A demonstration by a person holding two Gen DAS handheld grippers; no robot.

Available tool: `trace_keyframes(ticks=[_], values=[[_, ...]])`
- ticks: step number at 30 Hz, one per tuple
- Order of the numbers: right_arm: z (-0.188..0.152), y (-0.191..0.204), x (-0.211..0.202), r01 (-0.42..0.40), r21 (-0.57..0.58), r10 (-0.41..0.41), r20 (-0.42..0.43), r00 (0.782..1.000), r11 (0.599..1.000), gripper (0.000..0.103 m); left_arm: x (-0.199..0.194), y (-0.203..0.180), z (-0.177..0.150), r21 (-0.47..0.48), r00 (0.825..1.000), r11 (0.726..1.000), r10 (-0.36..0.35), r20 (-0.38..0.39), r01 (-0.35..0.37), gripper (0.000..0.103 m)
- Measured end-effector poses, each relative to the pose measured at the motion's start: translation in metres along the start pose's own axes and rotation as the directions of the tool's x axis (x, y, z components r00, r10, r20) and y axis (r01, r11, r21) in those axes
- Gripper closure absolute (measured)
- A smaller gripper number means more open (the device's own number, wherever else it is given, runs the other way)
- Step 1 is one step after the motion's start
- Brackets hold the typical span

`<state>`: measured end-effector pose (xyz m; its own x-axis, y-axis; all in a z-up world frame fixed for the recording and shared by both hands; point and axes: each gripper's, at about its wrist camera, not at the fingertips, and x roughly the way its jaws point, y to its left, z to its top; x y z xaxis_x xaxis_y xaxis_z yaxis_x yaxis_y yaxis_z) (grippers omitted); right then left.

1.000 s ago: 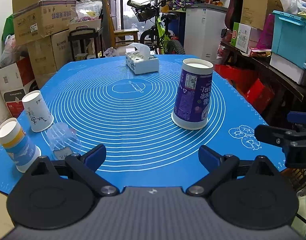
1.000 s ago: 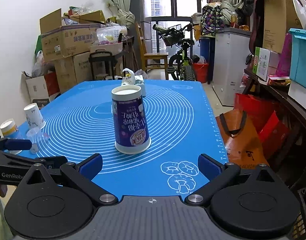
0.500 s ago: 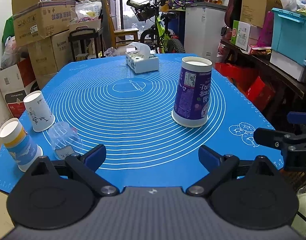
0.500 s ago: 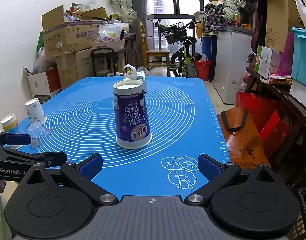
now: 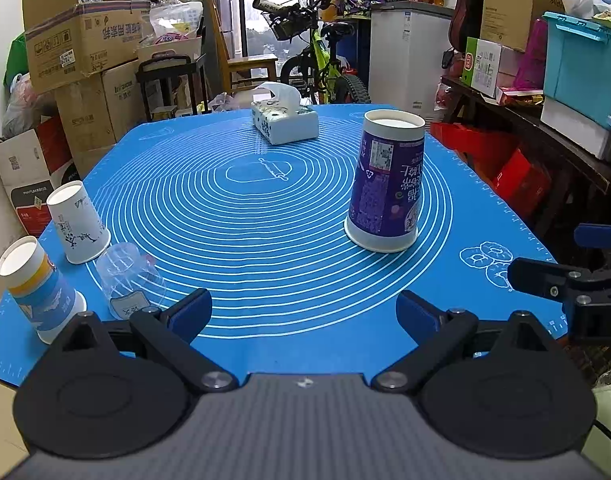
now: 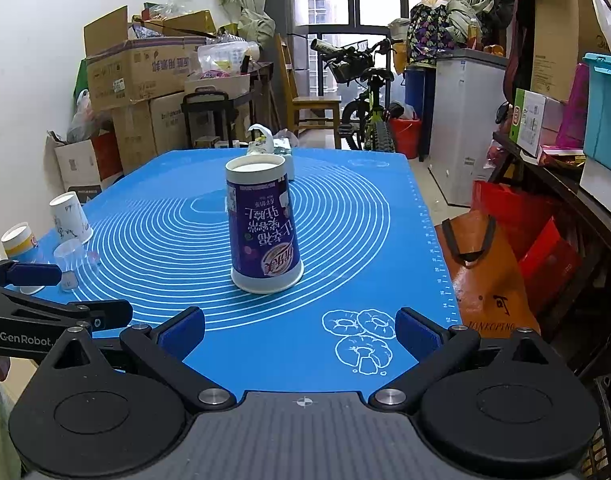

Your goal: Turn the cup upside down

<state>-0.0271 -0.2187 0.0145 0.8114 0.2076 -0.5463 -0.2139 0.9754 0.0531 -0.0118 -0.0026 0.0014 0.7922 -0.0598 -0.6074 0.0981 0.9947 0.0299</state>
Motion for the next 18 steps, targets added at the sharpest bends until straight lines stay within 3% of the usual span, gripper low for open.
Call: trace_keyframes(ticks=[18], values=[[-0.0009,-0.0004,0.0029,0.003,-0.002,-0.003,-0.012,1.000,1.000,0.002,0.0006,0.0006,0.0000,0.001,1.000,1.000,0.002,-0.001,-0.002,0.005]])
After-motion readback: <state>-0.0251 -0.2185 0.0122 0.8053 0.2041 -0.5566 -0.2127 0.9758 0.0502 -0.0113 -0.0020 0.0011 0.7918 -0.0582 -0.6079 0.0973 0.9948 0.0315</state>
